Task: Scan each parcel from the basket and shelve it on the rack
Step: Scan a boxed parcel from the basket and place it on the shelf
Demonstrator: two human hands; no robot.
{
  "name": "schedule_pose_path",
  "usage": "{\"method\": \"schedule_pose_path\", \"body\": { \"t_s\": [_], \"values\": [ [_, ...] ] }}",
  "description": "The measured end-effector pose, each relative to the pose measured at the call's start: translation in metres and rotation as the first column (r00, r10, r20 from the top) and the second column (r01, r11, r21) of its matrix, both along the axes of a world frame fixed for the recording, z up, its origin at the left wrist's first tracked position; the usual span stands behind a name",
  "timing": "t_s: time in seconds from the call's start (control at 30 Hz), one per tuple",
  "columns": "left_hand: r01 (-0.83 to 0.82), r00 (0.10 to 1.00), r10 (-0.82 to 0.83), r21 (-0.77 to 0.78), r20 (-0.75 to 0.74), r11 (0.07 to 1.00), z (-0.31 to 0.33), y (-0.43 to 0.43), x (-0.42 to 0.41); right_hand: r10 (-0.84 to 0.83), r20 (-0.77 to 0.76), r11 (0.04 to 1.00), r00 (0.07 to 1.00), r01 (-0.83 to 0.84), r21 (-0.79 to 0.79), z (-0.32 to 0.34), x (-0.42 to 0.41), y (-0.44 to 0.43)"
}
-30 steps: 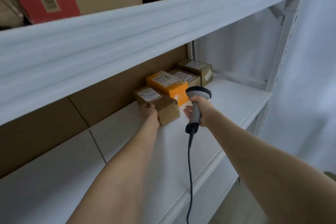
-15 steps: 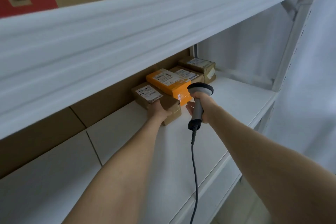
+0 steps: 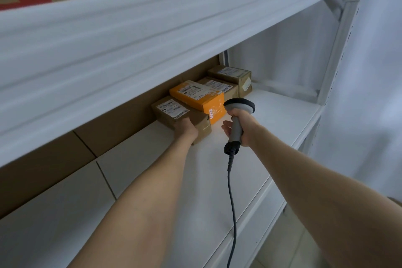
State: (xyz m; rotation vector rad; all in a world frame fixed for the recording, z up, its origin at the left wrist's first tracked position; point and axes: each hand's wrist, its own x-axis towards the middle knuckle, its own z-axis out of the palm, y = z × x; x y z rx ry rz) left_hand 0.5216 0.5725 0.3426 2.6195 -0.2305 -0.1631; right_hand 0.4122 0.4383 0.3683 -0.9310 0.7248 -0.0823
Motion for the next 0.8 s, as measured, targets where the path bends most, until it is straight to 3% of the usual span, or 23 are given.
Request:
{"method": "schedule_pose_path", "body": {
  "t_s": [0.07, 0.23, 0.4, 0.8],
  "values": [
    [-0.021, 1.0, 0.022, 0.043, -0.019, 0.999, 0.004, -0.001, -0.005, -0.009, 0.013, 1.0, 1.0, 0.009, 0.002, 0.003, -0.006, -0.001],
    [-0.049, 0.995, 0.043, 0.064, 0.092, 0.997, 0.024, -0.02, -0.025, -0.043, 0.051, 0.999, 0.998, 0.043, 0.005, 0.011, -0.032, -0.01],
    [0.08, 0.997, -0.081, 0.053, 0.008, 0.995, 0.045, -0.06, -0.062, -0.09, 0.094, 0.996, 0.992, 0.09, 0.006, 0.015, -0.077, -0.028],
    [0.379, 0.922, -0.385, 0.102, 0.043, 0.92, 0.045, -0.183, -0.25, -0.346, 0.115, 0.938, 0.931, 0.341, 0.064, -0.002, -0.286, -0.108]
  ]
}}
